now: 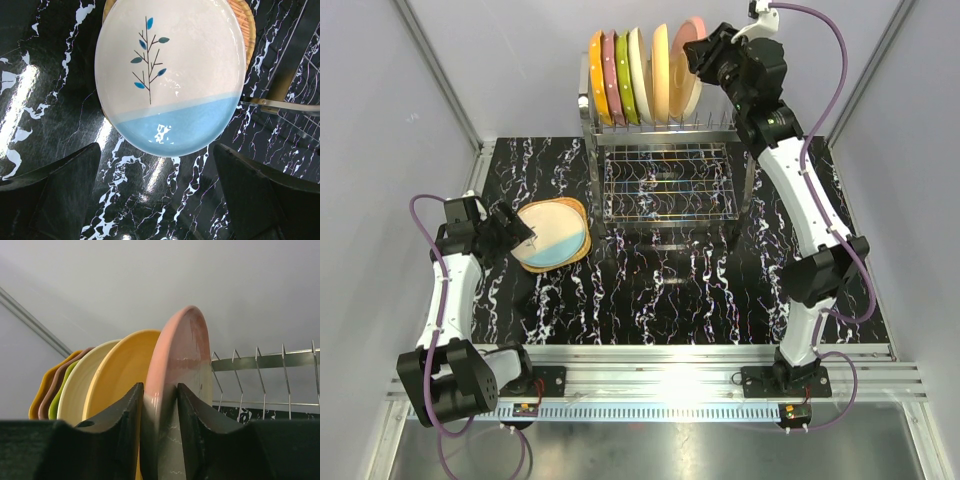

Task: Load the plates into the dish rack
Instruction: Insert the plate into the dish rack

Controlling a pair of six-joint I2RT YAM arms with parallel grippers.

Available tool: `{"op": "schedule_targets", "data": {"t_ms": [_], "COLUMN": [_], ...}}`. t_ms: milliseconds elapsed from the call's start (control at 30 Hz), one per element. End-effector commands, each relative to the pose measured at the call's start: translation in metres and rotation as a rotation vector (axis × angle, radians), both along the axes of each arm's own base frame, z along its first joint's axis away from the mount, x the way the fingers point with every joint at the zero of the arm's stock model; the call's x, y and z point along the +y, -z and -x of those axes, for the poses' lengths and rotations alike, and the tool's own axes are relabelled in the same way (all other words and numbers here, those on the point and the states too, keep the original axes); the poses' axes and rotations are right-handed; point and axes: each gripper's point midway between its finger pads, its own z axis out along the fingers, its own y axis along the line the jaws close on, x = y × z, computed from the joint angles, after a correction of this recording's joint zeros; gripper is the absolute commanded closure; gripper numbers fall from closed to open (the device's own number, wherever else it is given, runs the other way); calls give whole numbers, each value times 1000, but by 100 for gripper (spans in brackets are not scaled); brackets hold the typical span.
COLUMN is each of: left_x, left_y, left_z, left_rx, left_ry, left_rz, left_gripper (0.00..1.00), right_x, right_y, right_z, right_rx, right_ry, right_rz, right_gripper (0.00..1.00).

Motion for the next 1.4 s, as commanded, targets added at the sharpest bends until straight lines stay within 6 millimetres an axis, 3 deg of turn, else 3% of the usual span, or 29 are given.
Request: {"op": "schedule_targets", "data": {"t_ms": [0,233,433,1133,1367], "left_x": [-4,-5,-5,-6,-8], "left_y": [-5,-4,-4,-6,-6], "left_z": [-7,-8,-8,-8,-8], "left_rx": [-43,-41,-39,-46,-48], "left_ry": [27,34,32,38,44], "left_rz": [10,18,18,22,28], "left_gripper": [1,1,1,1,1], "right_x": [8,24,36,58,55], "right_y": [-39,-31,-31,-36,-22], "right_z": [35,39,40,42,40], "right_rx": [-91,-97,-98,-83,-52], "right_ry": [-83,-172,-222,-275,-250], "right_rz": [-26,-18,-24,-102,-100], "right_gripper": [59,67,50,47,45]}}
